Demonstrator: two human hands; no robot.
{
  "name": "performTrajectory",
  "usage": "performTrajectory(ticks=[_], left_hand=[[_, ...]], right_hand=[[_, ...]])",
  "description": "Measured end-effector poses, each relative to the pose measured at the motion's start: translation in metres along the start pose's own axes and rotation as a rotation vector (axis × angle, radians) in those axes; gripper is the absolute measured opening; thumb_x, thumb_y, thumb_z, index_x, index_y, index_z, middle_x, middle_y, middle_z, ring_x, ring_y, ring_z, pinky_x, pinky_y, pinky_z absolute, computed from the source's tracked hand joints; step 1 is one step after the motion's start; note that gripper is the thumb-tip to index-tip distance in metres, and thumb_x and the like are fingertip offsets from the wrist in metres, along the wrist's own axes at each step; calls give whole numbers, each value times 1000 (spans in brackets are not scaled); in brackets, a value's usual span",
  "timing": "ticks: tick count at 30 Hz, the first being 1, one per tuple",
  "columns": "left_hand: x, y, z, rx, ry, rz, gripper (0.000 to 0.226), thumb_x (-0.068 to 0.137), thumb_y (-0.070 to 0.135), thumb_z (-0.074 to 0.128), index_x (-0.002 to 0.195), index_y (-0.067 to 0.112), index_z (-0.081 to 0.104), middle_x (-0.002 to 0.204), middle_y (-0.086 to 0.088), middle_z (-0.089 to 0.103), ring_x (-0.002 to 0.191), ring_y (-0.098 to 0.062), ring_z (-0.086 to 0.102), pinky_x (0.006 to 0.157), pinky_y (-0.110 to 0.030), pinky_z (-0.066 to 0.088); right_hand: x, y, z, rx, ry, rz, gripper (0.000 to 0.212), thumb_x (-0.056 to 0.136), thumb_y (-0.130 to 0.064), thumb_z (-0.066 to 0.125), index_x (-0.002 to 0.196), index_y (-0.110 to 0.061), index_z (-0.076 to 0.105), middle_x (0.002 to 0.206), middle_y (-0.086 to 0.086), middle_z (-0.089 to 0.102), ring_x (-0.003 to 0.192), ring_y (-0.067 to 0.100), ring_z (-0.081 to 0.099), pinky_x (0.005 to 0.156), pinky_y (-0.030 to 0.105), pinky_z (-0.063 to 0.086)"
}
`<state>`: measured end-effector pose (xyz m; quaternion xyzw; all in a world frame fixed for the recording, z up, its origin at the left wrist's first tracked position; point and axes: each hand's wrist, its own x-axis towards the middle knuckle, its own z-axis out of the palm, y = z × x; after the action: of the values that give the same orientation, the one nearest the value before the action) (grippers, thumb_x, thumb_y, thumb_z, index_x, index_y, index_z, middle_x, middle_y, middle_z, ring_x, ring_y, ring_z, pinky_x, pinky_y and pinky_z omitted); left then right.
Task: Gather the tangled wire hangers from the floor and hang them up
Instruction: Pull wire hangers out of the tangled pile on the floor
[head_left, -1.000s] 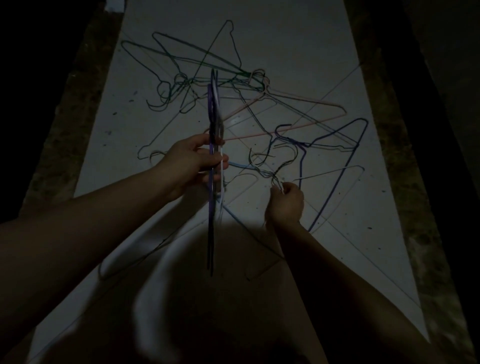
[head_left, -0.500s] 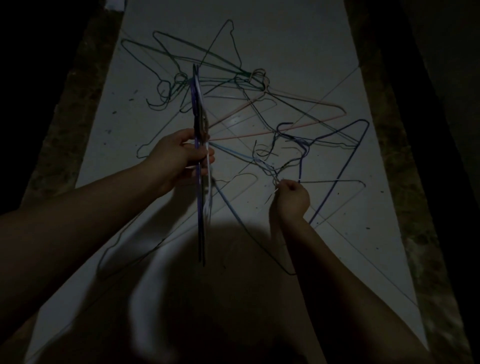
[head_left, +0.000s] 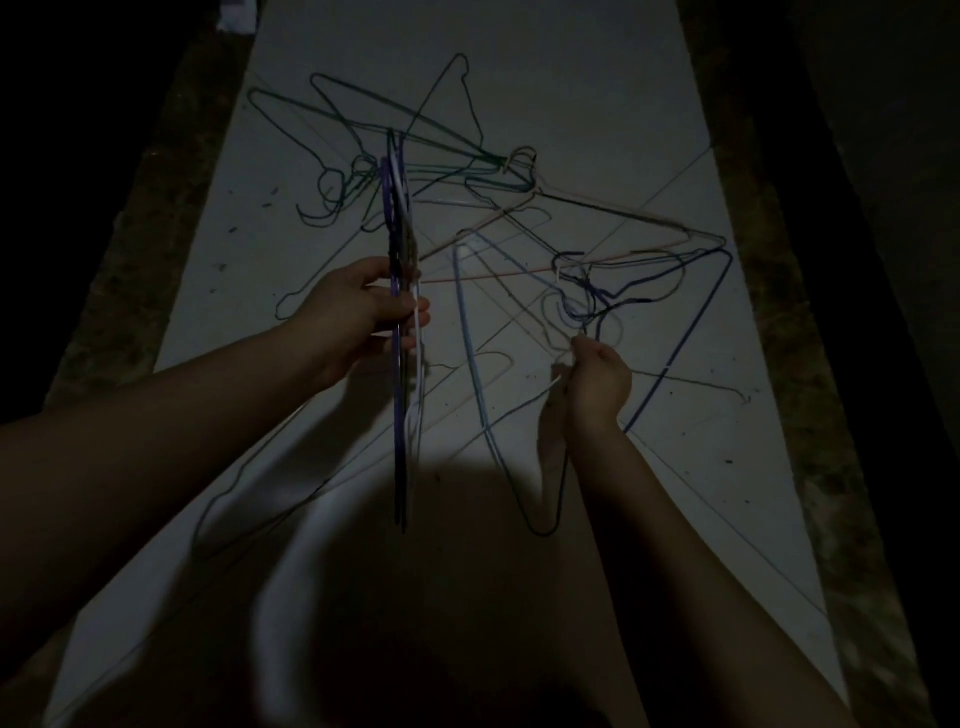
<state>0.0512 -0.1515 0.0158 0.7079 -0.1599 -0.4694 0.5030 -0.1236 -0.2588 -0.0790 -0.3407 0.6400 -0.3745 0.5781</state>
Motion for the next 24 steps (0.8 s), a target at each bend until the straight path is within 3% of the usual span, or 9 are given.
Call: performTrajectory(ticks=[4, 7, 10, 13, 18, 22, 24], left_hand=[[0, 1, 0, -11, 6, -8, 23, 92, 0, 49, 105, 18, 58, 90, -4, 66, 74, -7, 66, 61, -22, 56], [-1, 2, 0, -13, 13, 4, 23, 92, -1, 50, 104, 17, 58, 90, -4, 66, 73, -7, 67, 61, -23, 57], [-2, 3, -2, -12, 11, 13, 23, 92, -1, 50, 106, 15, 58, 90, -5, 65, 75, -9, 66, 60, -22, 57], [-5, 6, -1, 5, 17, 21, 22, 92, 0, 51, 107, 15, 57, 89, -5, 65, 76, -10, 66, 60, -21, 57], [-6, 8, 5, -5, 2, 26, 22, 92, -1, 49, 102, 16, 57, 83, -4, 63, 71, -9, 65, 63, -24, 57], [-7, 5, 15, 0, 2, 6, 20, 91, 1, 53, 105, 15, 57, 82, -3, 63, 69, -9, 64, 66, -26, 56], [-6, 4, 20, -15, 3, -4, 22, 91, 1, 54, 108, 14, 57, 83, -4, 63, 70, -11, 64, 65, -26, 57]], right_hand=[[-10, -12, 9, -53, -114, -17, 13, 92, -5, 55, 100, -2, 66, 73, 0, 54, 61, 8, 46, 47, 10, 40], [-20, -15, 15, -104, -140, -61, 14, 92, -9, 57, 78, -10, 62, 64, -1, 49, 56, 8, 43, 49, 18, 37], [-28, -23, 23, -30, -215, -27, 24, 92, -9, 57, 68, -14, 53, 54, -1, 40, 43, 7, 36, 43, 17, 31], [-38, -33, 32, 70, -289, 21, 19, 92, -4, 55, 74, -10, 56, 56, 0, 40, 48, 10, 35, 42, 18, 29], [-57, -44, 42, 31, -352, 6, 19, 92, -7, 56, 74, -14, 60, 63, -1, 50, 55, 7, 44, 49, 15, 36], [-74, -40, 49, -46, -437, -47, 10, 91, -13, 59, 92, -7, 66, 80, 2, 62, 72, 12, 58, 63, 20, 47], [-82, -36, 49, -47, -499, -76, 16, 92, -11, 57, 99, 0, 66, 85, 6, 65, 69, 6, 63, 58, 14, 49]])
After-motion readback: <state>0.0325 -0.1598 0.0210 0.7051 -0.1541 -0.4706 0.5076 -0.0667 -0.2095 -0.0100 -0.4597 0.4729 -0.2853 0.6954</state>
